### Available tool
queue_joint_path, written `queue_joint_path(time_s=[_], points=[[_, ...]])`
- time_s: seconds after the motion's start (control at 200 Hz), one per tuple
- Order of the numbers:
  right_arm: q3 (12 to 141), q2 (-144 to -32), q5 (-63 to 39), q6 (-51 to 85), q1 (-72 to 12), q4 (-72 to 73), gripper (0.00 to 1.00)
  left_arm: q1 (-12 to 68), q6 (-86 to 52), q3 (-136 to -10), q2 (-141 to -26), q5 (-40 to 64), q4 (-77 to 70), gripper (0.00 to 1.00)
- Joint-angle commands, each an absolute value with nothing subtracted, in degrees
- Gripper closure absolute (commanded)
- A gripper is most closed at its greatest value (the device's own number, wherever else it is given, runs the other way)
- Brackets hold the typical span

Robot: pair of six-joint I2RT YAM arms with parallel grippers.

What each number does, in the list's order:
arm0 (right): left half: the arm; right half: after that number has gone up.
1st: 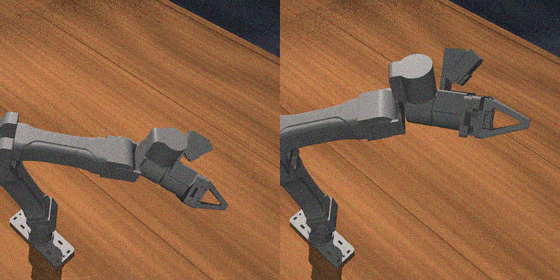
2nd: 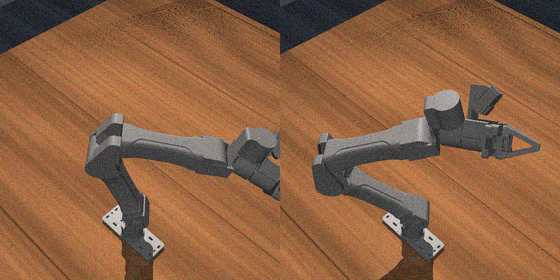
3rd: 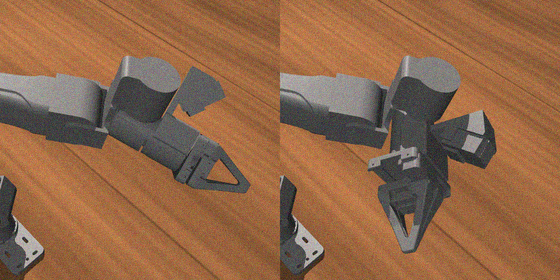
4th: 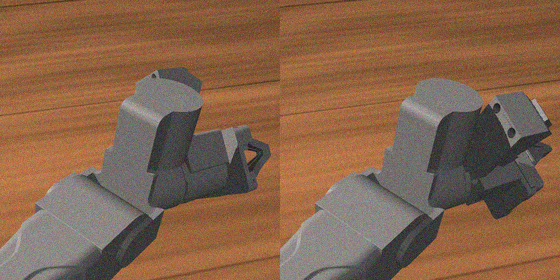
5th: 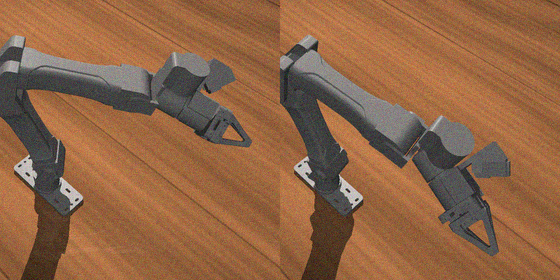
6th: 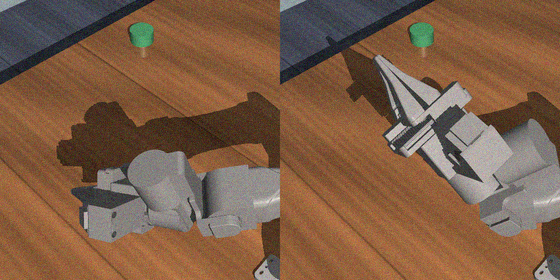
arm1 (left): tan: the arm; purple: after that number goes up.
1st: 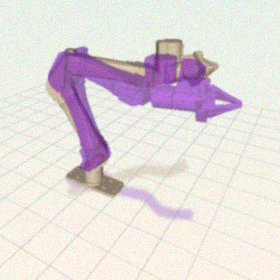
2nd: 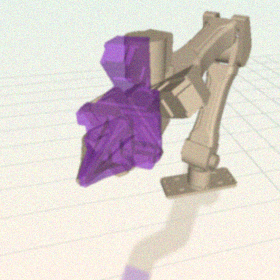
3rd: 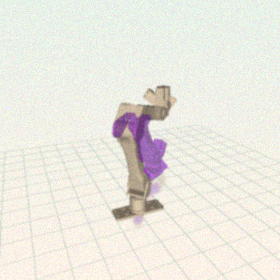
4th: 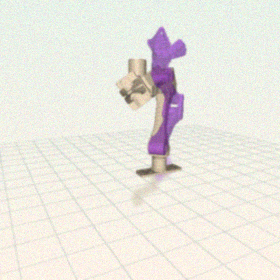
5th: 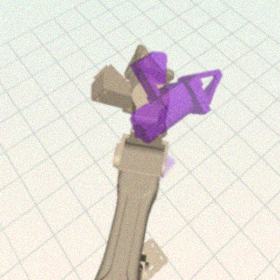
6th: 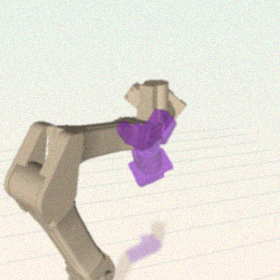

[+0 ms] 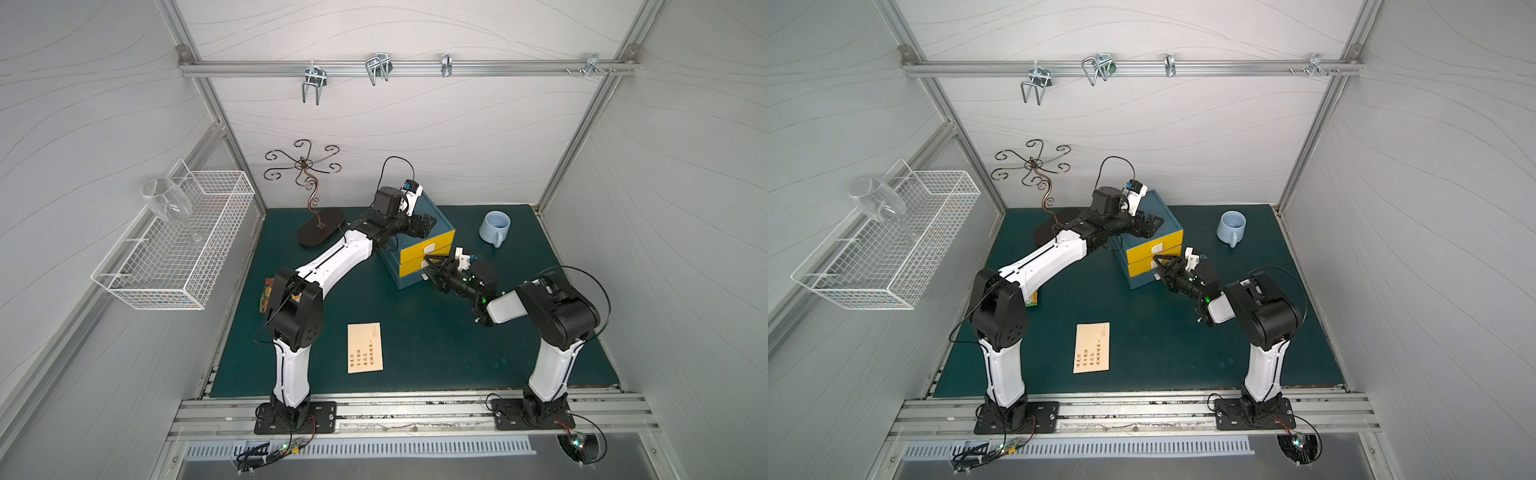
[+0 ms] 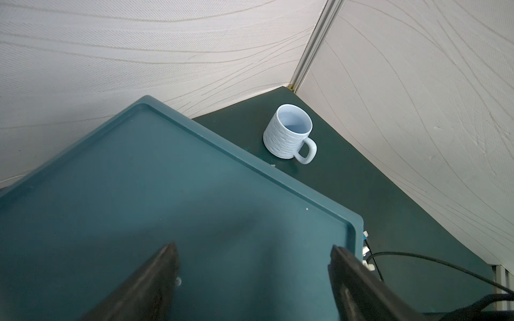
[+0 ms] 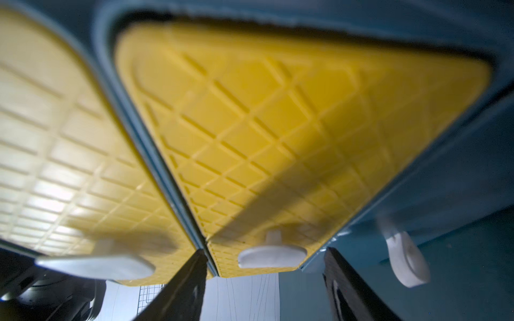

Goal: Take the postcards out of the drawer
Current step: Open the drawer in the storage box.

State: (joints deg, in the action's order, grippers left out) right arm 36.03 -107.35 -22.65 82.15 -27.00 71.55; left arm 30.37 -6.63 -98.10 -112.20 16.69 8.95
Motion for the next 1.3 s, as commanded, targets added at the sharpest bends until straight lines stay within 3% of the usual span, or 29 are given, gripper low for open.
queue_joint_path(time_s=[0.0, 0.355, 1.296], points=[[37.11, -108.81, -21.92, 83.14, -27.50, 73.30, 0.35, 30.17, -8.32, -95.14, -113.95, 17.67, 20.17, 0.10], [36.69, -109.25, -20.71, 83.30, -27.69, 73.36, 0.64, 30.15, -8.48, -94.93, -113.98, 17.93, 20.06, 0.10], [22.07, -97.05, -22.86, 84.94, -26.98, 73.22, 0.64, 29.07, -8.89, -95.70, -114.32, 18.63, 20.46, 0.09]])
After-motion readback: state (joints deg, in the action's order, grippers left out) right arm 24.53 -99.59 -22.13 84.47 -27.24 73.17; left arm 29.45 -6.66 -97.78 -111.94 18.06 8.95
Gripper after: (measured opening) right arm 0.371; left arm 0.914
